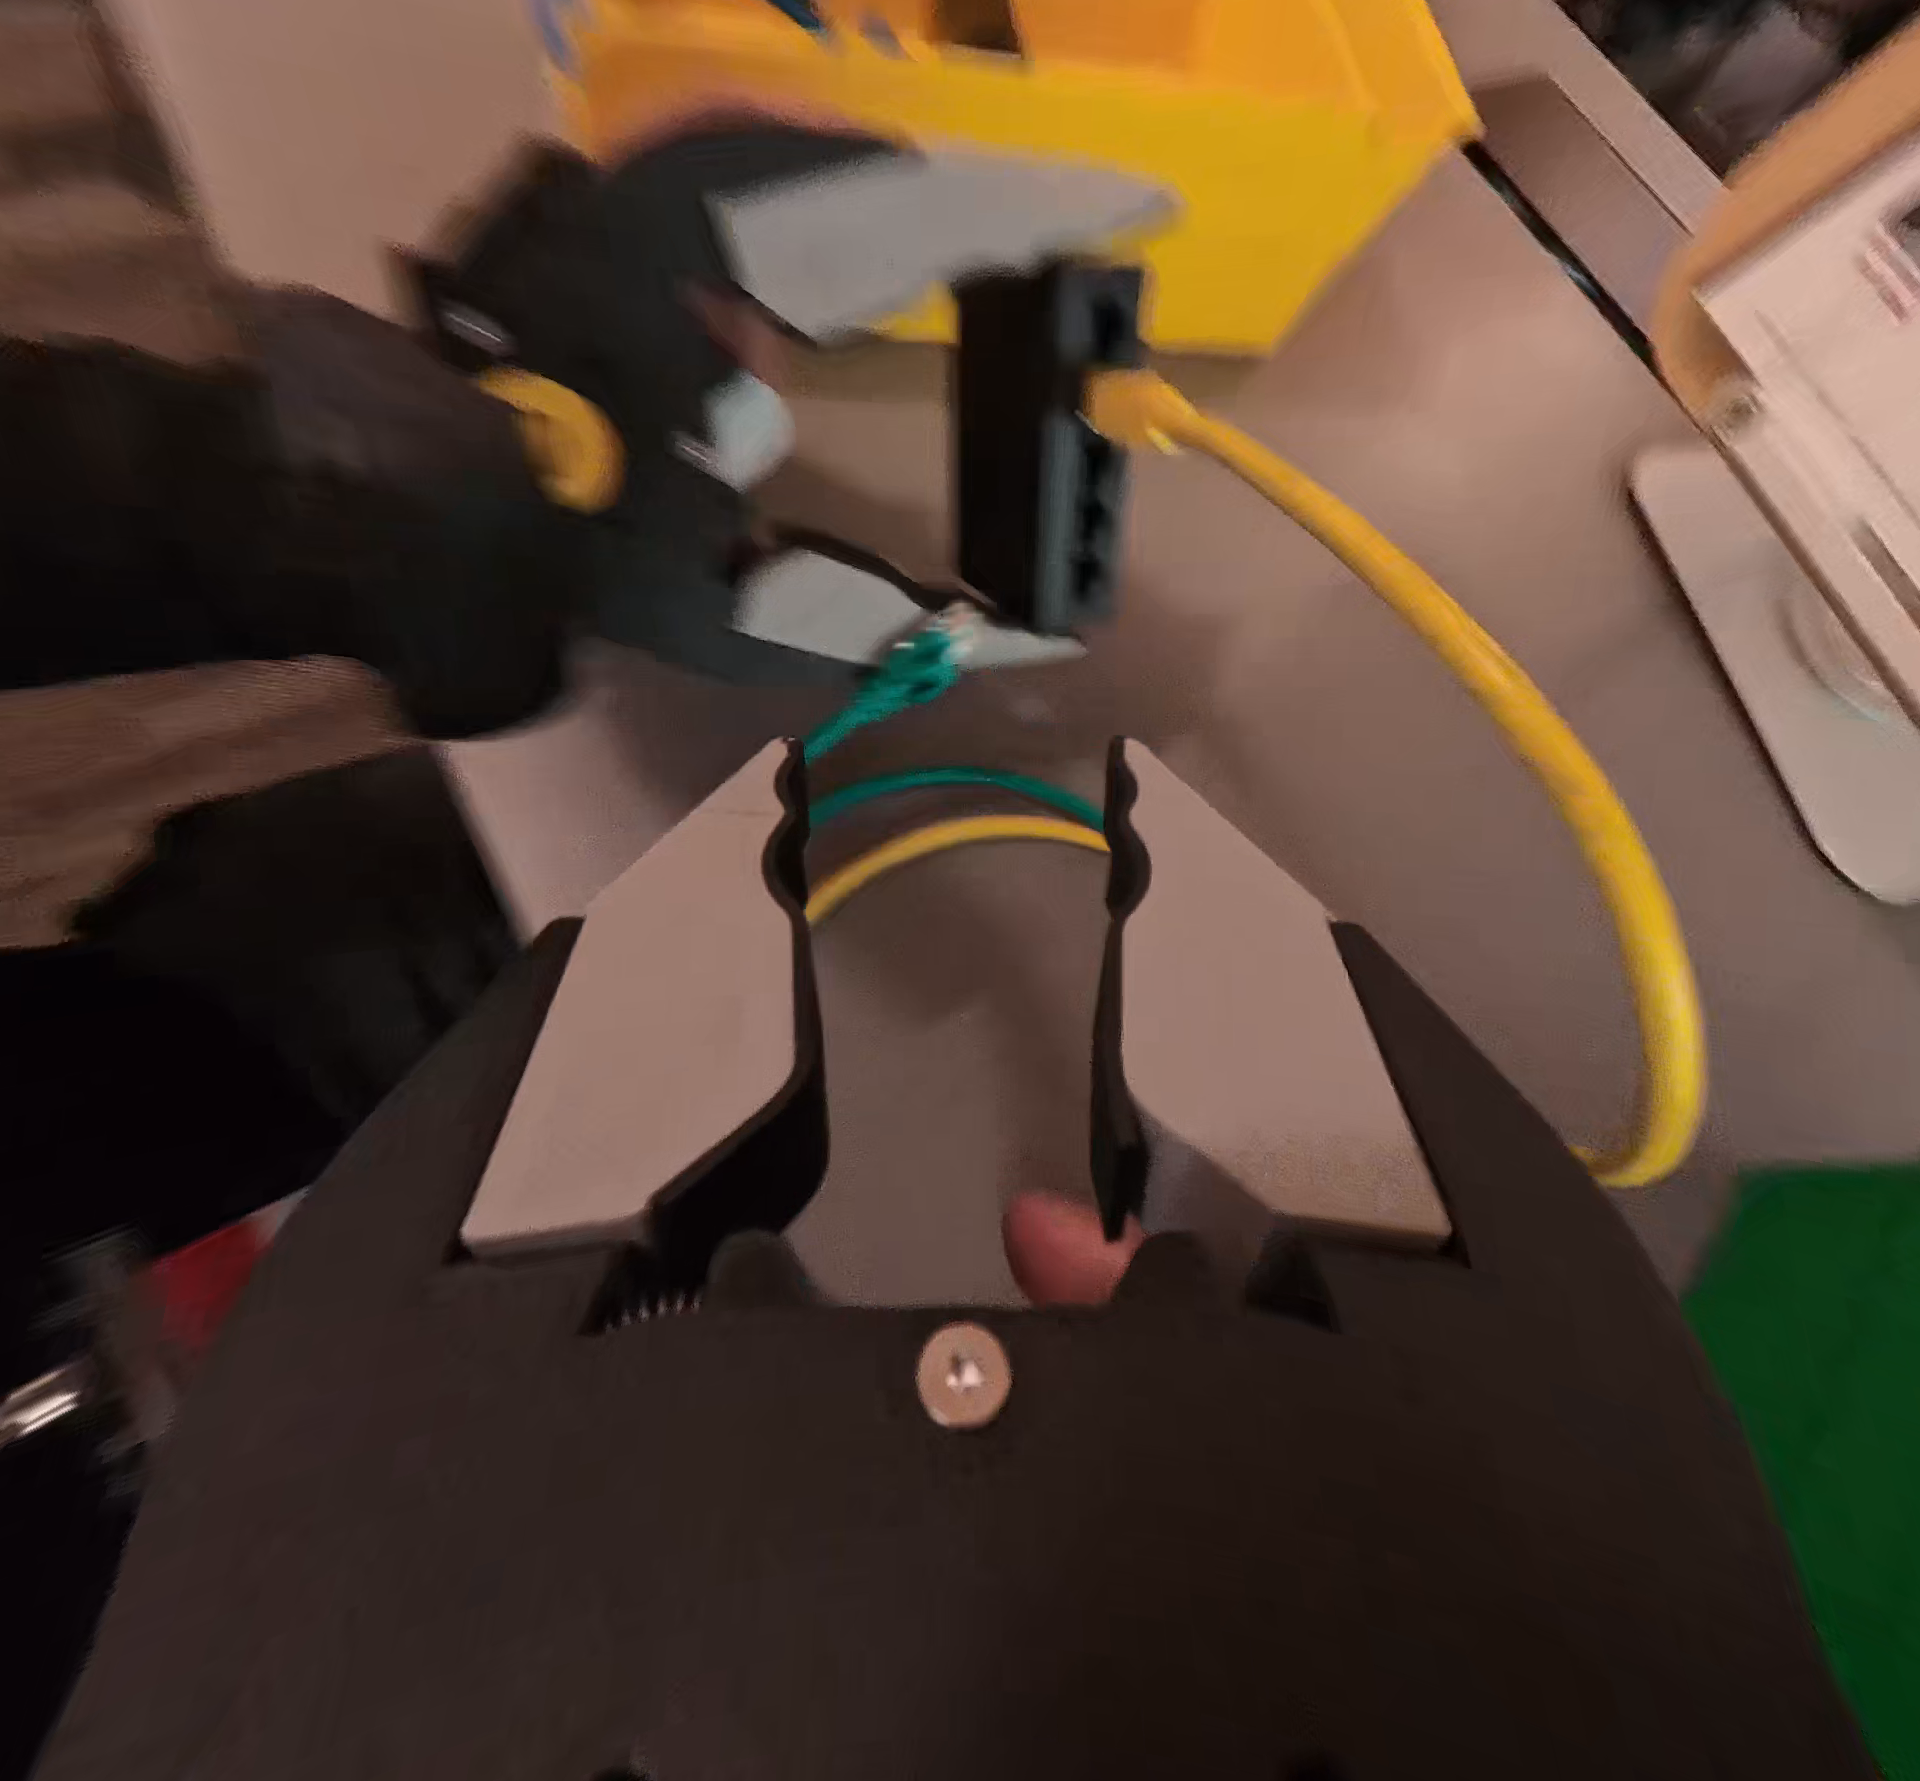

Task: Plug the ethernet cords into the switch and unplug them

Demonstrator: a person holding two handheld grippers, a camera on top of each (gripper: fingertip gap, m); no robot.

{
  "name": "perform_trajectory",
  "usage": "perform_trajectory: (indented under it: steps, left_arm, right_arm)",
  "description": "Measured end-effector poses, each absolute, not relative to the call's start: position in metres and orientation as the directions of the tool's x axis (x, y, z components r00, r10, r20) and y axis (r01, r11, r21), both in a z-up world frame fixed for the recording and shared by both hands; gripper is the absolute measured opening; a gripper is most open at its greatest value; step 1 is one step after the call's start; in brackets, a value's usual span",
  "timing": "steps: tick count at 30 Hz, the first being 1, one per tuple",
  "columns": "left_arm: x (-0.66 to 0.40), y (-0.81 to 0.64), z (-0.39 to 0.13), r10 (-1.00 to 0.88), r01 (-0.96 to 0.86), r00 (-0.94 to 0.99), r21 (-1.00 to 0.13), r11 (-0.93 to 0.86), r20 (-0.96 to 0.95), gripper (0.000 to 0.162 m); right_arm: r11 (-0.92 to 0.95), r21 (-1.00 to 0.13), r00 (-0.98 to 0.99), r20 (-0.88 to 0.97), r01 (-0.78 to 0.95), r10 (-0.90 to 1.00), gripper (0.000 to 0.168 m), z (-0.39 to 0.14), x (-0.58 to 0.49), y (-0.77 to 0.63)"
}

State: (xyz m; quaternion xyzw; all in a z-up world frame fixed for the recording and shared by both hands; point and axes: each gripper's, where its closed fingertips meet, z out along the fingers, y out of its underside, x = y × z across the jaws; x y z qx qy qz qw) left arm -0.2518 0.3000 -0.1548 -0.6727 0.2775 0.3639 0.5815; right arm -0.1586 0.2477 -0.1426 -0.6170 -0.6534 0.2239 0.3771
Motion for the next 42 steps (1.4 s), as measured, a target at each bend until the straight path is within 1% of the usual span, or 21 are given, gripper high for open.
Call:
perform_trajectory:
  steps: [1,2,3,5,7,11,15,16,18,21,23,24,26,28,30,32,34,37,39,40,42]
  left_arm:
    - [-0.254,0.3,-0.157,0.049,-0.792,0.584,-0.582,-0.182,-0.81,0.101]
    - [-0.256,0.3,-0.158,0.05,-0.788,0.588,-0.585,-0.193,-0.807,0.101]
    - [-0.258,0.3,-0.158,0.054,-0.785,0.589,-0.586,-0.2,-0.807,0.101]
    - [-0.255,0.299,-0.156,0.06,-0.79,0.586,-0.586,-0.181,-0.808,0.101]
    - [-0.25,0.298,-0.154,0.058,-0.799,0.579,-0.58,-0.156,-0.813,0.101]
    - [-0.239,0.295,-0.148,0.062,-0.823,0.556,-0.56,-0.102,-0.829,0.102]
    - [-0.229,0.294,-0.15,0.03,-0.836,0.545,-0.546,-0.061,-0.838,0.102]
    - [-0.228,0.296,-0.154,0.016,-0.842,0.535,-0.535,-0.066,-0.845,0.102]
    - [-0.232,0.3,-0.161,0.006,-0.848,0.521,-0.519,-0.104,-0.853,0.102]
    - [-0.237,0.304,-0.168,-0.015,-0.817,0.567,-0.56,-0.138,-0.823,0.101]
    - [-0.242,0.304,-0.171,-0.007,-0.804,0.58,-0.572,-0.162,-0.814,0.098]
    - [-0.243,0.304,-0.171,0.005,-0.811,0.569,-0.562,-0.164,-0.822,0.091]
    - [-0.244,0.302,-0.168,0.047,-0.849,0.504,-0.505,-0.152,-0.862,0.084]
    - [-0.239,0.3,-0.164,0.091,-0.903,0.397,-0.407,-0.14,-0.913,0.081]
    - [-0.232,0.301,-0.163,0.113,-0.94,0.296,-0.31,-0.14,-0.949,0.076]
    - [-0.228,0.301,-0.16,0.142,-0.965,0.201,-0.221,-0.144,-0.969,0.07]
    - [-0.228,0.299,-0.153,0.197,-0.978,0.112,-0.144,-0.153,-0.974,0.067]
    - [-0.229,0.3,-0.143,0.278,-0.984,-0.008,-0.042,-0.173,-0.961,0.056]
    - [-0.222,0.301,-0.143,0.288,-0.988,-0.035,-0.01,-0.153,-0.957,0.051]
    - [-0.22,0.301,-0.142,0.296,-0.989,-0.036,-0.008,-0.146,-0.955,0.043]
    - [-0.22,0.298,-0.138,0.304,-0.99,-0.013,-0.031,-0.14,-0.953,0.039]
  right_arm:
    - [0.126,-0.746,0.09,0.242,0.654,0.966,0.052,-0.154,-0.159,0.263]
    - [0.096,-0.743,0.124,0.236,0.663,0.964,0.048,-0.164,-0.158,0.274]
    - [0.058,-0.748,0.143,0.202,0.661,0.969,0.048,-0.172,-0.159,0.28]
    - [0.041,-0.807,0.086,0.113,0.59,0.99,0.053,-0.173,-0.171,0.268]
    - [0.067,-0.875,0.03,0.093,0.479,0.995,0.055,-0.164,-0.187,0.261]
    - [0.052,-0.912,0.061,0.084,0.407,0.995,0.052,-0.164,-0.207,0.277]
    - [0.027,-0.946,0.008,0.031,0.323,0.999,0.064,-0.165,-0.23,0.283]
    - [0.002,-0.945,-0.044,-0.013,0.326,0.999,0.062,-0.168,-0.234,0.278]
    - [-0.031,-0.938,-0.145,-0.086,0.344,0.986,0.027,-0.174,-0.238,0.268]
    - [-0.028,-0.935,-0.144,-0.084,0.355,0.986,0.026,-0.179,-0.241,0.273]
    - [-0.081,-0.929,-0.092,-0.122,0.361,0.988,0.025,-0.179,-0.241,0.284]
    - [-0.126,-0.928,-0.064,-0.158,0.351,0.985,0.025,-0.178,-0.241,0.291]
    - [-0.275,-0.907,-0.05,-0.306,0.319,0.951,0.026,-0.174,-0.238,0.301]
    - [-0.426,-0.856,-0.102,-0.471,0.294,0.876,0.023,-0.167,-0.233,0.301]
    - [-0.503,-0.809,-0.166,-0.565,0.304,0.808,0.024,-0.161,-0.229,0.296]
    - [-0.546,-0.767,-0.194,-0.625,0.337,0.756,0.024,-0.155,-0.225,0.295]
    - [-0.599,-0.697,-0.199,-0.701,0.395,0.685,0.023,-0.151,-0.221,0.297]
    - [-0.625,-0.601,-0.225,-0.786,0.498,0.577,0.024,-0.146,-0.213,0.286]
    - [-0.606,-0.568,-0.242,-0.809,0.556,0.536,0.024,-0.145,-0.211,0.27]
    - [-0.59,-0.572,-0.23,-0.8,0.57,0.554,0.024,-0.148,-0.213,0.266]
    - [-0.571,-0.601,-0.237,-0.776,0.559,0.585,0.025,-0.146,-0.213,0.264]
